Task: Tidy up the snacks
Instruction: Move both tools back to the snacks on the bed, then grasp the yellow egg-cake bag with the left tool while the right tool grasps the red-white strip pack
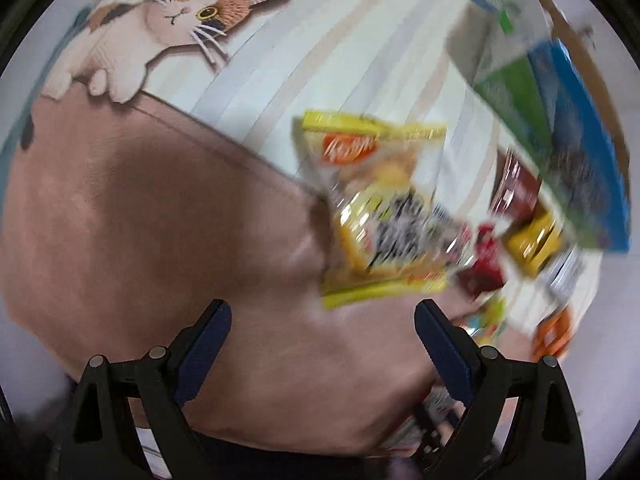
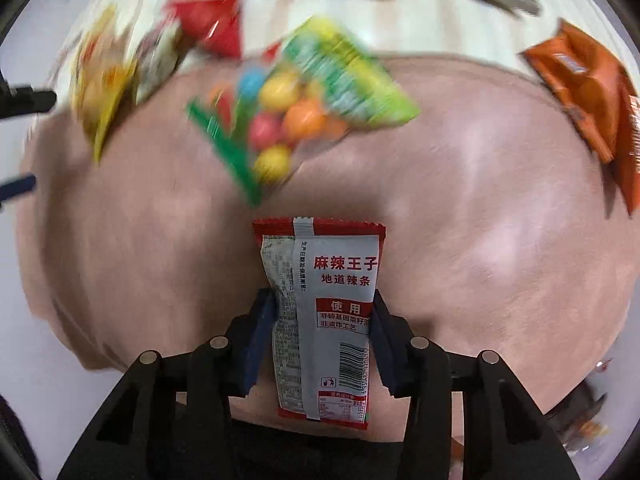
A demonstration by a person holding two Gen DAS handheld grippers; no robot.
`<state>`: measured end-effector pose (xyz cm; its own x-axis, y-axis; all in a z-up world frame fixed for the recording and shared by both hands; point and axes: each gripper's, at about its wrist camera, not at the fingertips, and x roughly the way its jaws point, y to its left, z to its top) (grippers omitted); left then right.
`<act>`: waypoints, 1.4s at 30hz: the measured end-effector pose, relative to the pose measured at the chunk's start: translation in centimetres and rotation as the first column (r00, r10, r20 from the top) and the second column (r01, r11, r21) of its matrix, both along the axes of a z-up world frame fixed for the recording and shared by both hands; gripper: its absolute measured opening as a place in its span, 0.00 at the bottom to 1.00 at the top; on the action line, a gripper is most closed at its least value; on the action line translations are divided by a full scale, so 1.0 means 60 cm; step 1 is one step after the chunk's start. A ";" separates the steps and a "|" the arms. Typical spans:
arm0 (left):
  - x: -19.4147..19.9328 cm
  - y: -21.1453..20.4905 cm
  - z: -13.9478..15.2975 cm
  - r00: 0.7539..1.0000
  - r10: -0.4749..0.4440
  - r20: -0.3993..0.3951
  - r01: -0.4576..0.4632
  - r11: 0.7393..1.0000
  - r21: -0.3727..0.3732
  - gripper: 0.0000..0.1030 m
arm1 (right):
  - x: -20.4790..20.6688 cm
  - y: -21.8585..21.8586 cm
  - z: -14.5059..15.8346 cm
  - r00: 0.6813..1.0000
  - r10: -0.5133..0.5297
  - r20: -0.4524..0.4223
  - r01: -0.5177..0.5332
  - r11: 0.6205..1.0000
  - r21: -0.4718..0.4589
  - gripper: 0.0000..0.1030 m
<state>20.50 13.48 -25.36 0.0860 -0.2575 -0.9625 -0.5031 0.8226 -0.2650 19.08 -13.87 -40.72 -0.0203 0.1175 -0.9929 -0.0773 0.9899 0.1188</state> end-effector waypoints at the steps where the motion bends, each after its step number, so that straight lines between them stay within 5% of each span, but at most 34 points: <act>1: 0.012 0.000 -0.002 1.000 0.019 0.001 -0.019 0.999 -0.029 0.91 | 0.006 -0.009 0.006 1.000 -0.024 0.006 0.024 1.000 0.011 0.47; 7: 0.075 -0.012 -0.034 0.997 0.072 -0.016 -0.073 0.993 -0.088 0.91 | 0.040 -0.060 0.026 0.992 -0.129 0.019 0.128 0.991 0.039 0.47; 9: 0.092 0.001 -0.041 0.997 0.083 0.005 -0.083 0.994 -0.067 0.79 | 0.046 -0.068 0.026 0.989 -0.146 0.009 0.146 0.988 0.045 0.47; 10: 0.095 0.000 -0.044 0.997 0.072 0.008 -0.072 0.996 -0.049 0.56 | 0.049 -0.073 0.023 0.987 -0.161 -0.001 0.161 0.985 0.055 0.47; 14: 0.100 -0.013 -0.041 0.999 -0.052 0.014 0.051 0.998 0.034 0.49 | 0.064 -0.100 0.014 0.978 -0.203 -0.041 0.207 0.972 0.109 0.56; 16: 0.084 -0.032 -0.033 0.985 -0.175 0.001 0.174 0.977 0.121 0.49 | 0.062 -0.104 0.014 0.979 -0.197 -0.055 0.204 0.967 0.154 0.78; 17: 0.073 -0.041 -0.032 0.975 -0.220 -0.010 0.219 0.964 0.149 0.49 | 0.061 -0.111 0.016 0.979 -0.198 -0.056 0.205 0.967 0.152 0.81; 22: -0.010 -0.091 -0.044 0.913 -0.398 -0.092 0.408 0.883 0.232 0.49 | 0.028 -0.133 0.003 0.968 -0.222 -0.115 0.237 0.961 0.140 0.82; 26: -0.044 -0.095 -0.063 0.913 -0.394 -0.105 0.407 0.882 0.236 0.50 | 0.004 -0.136 -0.011 0.966 -0.239 -0.094 0.248 0.964 0.098 0.82; 29: -0.046 -0.084 -0.074 0.929 -0.357 -0.103 0.371 0.897 0.240 0.50 | -0.007 -0.118 -0.016 0.974 -0.217 -0.065 0.219 0.975 0.032 0.77; 33: -0.038 -0.082 -0.078 0.937 -0.334 -0.098 0.348 0.906 0.239 0.49 | -0.029 -0.109 -0.019 0.981 -0.193 -0.017 0.193 0.981 -0.027 0.50; 42: -0.059 -0.111 -0.049 0.936 -0.346 -0.063 0.352 0.914 0.200 0.43 | -0.016 -0.081 0.048 0.984 -0.172 0.046 0.171 0.985 0.033 0.44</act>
<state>16.93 6.85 -28.31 0.0006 -0.0637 -0.9980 -0.1783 0.9820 -0.0628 18.10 -18.70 -37.81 0.0512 0.1438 -0.9883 0.0872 0.9852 0.1479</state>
